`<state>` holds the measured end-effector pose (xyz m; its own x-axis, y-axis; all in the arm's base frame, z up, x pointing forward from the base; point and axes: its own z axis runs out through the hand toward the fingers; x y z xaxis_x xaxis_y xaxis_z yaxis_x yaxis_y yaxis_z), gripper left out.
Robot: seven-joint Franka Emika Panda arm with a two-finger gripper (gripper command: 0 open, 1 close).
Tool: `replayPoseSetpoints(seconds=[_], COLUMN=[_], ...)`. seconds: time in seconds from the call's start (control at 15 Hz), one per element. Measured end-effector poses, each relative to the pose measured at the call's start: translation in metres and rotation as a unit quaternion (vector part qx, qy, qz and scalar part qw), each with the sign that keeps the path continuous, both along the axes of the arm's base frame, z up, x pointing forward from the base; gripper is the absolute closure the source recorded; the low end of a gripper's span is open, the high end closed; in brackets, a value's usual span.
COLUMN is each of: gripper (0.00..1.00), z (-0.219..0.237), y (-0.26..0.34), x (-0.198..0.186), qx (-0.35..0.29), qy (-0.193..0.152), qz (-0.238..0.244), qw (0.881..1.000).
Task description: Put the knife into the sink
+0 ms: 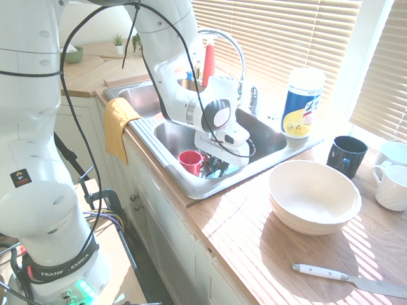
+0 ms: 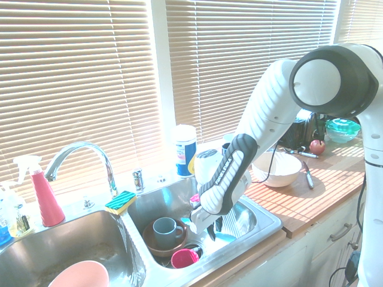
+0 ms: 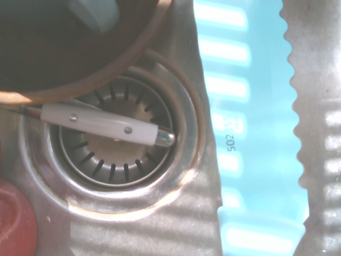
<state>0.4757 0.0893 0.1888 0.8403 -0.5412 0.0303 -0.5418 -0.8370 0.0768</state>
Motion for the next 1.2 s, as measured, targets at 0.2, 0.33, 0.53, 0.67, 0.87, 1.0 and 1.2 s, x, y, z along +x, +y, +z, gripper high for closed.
replayPoseSetpoints(seconds=[0.2, 0.33, 0.53, 0.67, 0.87, 1.0, 1.2], gripper=[0.00, 0.00, 0.00, 0.00, 0.00, 0.00, 0.00], z=[-0.014, -0.017, -0.015, -0.014, -0.013, -0.004, 0.043], y=[0.001, 0.002, 0.003, 0.002, 0.002, 0.003, 0.004], x=[-0.002, 0.000, 0.004, 0.004, 0.006, 0.010, 0.018], qx=[-0.006, -0.008, -0.009, -0.010, -0.010, -0.008, -0.004], qy=[0.010, 0.011, 0.005, 0.005, 0.002, -0.007, -0.038], qz=[-0.007, -0.012, -0.015, -0.016, -0.016, -0.017, -0.019], qw=[1.000, 1.000, 1.000, 1.000, 1.000, 1.000, 0.999])
